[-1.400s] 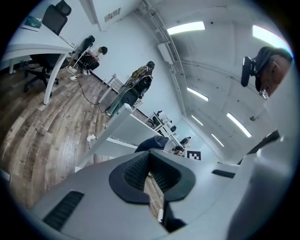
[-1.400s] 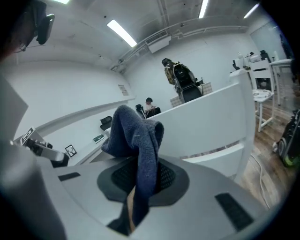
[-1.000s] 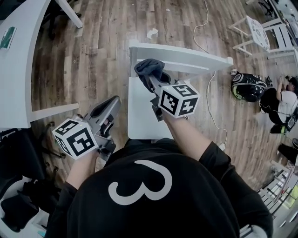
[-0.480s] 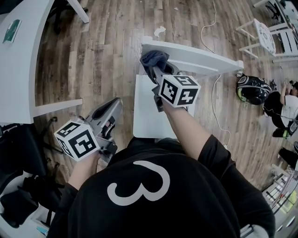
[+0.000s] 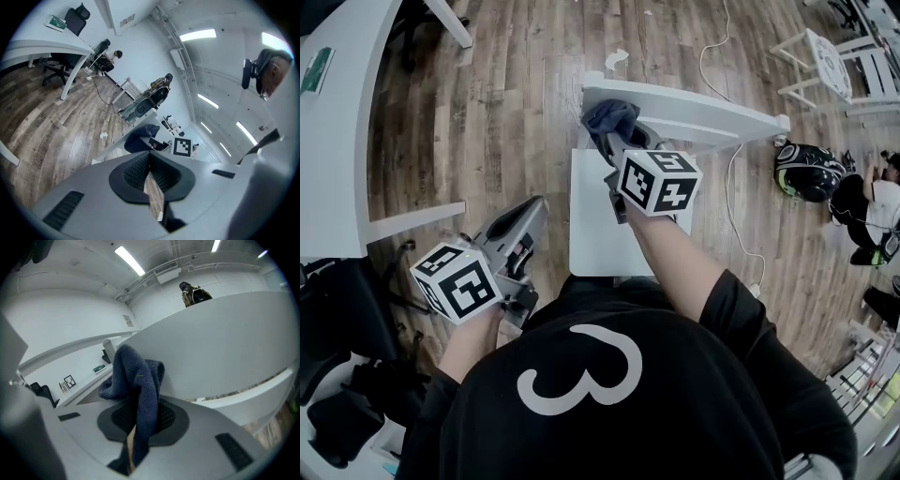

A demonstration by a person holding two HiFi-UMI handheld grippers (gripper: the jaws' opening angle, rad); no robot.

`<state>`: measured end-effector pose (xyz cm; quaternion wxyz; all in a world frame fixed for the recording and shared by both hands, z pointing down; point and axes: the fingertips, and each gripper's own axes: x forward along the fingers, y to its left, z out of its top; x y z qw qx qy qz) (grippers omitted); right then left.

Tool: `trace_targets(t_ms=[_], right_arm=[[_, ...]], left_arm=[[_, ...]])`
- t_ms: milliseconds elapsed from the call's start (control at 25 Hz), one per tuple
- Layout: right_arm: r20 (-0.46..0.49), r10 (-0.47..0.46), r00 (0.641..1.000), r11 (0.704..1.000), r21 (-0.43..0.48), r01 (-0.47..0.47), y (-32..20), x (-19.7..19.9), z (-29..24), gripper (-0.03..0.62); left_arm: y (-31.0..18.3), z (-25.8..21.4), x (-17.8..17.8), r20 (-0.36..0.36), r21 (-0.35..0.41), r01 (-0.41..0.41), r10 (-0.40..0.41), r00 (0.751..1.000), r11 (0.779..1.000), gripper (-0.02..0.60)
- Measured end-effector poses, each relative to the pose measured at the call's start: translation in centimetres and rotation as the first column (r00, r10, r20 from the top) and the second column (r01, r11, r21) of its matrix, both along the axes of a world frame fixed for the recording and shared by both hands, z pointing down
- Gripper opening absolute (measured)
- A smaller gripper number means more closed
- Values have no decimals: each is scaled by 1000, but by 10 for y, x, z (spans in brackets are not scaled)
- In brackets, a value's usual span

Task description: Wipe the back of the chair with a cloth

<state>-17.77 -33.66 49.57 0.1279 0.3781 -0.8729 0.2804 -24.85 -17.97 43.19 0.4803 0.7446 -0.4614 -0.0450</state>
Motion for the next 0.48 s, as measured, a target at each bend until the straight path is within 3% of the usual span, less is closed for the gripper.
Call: trace_targets(t_ms=[480], right_arm=[[-27,60,998,998,-14,-60,-12,58,2,51]], left_arm=[[-5,0,30,7,-13,-22,22,1000,1000,13]])
